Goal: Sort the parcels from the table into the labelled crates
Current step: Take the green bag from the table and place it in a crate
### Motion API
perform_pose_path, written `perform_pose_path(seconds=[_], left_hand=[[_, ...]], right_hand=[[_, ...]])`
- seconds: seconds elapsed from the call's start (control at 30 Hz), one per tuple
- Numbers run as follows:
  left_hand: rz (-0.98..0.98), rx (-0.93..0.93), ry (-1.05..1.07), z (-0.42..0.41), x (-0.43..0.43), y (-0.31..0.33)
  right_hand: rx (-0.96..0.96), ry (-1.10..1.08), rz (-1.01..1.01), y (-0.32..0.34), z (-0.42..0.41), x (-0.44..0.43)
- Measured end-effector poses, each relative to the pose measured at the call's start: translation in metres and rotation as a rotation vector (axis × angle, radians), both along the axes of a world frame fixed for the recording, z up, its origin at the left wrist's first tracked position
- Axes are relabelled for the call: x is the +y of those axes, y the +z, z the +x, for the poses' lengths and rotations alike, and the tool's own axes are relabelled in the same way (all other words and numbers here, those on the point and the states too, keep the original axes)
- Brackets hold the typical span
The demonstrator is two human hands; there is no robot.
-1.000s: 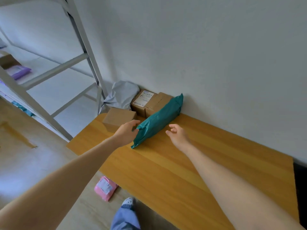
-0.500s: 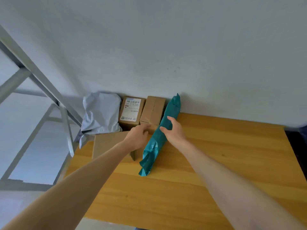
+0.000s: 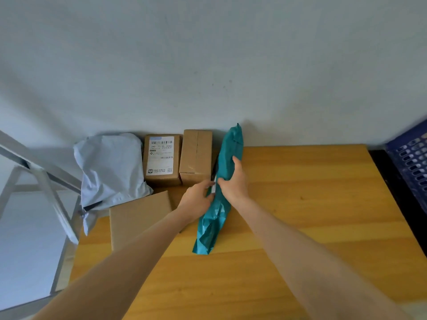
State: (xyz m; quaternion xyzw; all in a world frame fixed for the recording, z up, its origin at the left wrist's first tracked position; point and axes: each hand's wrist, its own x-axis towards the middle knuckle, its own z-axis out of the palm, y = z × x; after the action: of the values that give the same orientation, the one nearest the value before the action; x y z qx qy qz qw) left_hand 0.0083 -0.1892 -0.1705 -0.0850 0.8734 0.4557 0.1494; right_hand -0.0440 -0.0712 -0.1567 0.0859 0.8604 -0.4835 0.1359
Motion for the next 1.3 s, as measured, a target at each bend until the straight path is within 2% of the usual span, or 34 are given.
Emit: perform_pose_path(seconds=[0.13, 0.3, 0.43, 0.63, 0.83, 1.03, 1.3], left_hand=[[-0.049, -0.027, -0.052, -0.001, 0.01, -0.008], [-0.008, -0.072, -0.084, -0.001, 0.024, -0.008], [-0.005, -0.076, -0.112, 0.001, 0.039, 0.001], [-0.108, -0.107, -0.168, 0.017, 0.057, 0.016], [-0.007, -0.142, -0.045, 0.041, 0.074, 0.034], [0.259, -0.225, 0.213, 0.075, 0.099, 0.069], [0.469, -0.151, 0.316, 0.136, 0.136, 0.1]], right_hand=[[0.015, -0.031, 0.005, -0.001, 0.004, 0.011], [0.046, -0.056, 0.044, 0.0, 0.01, 0.028], [0.044, -0.069, -0.015, 0.003, 0.017, 0.048], [0.065, -0.127, -0.132, 0.019, 0.041, 0.095], [0.04, -0.134, -0.318, 0.046, 0.071, 0.137], [-0.033, -0.15, -0.491, 0.072, 0.109, 0.185], [-0.046, -0.123, -0.67, 0.097, 0.163, 0.226]])
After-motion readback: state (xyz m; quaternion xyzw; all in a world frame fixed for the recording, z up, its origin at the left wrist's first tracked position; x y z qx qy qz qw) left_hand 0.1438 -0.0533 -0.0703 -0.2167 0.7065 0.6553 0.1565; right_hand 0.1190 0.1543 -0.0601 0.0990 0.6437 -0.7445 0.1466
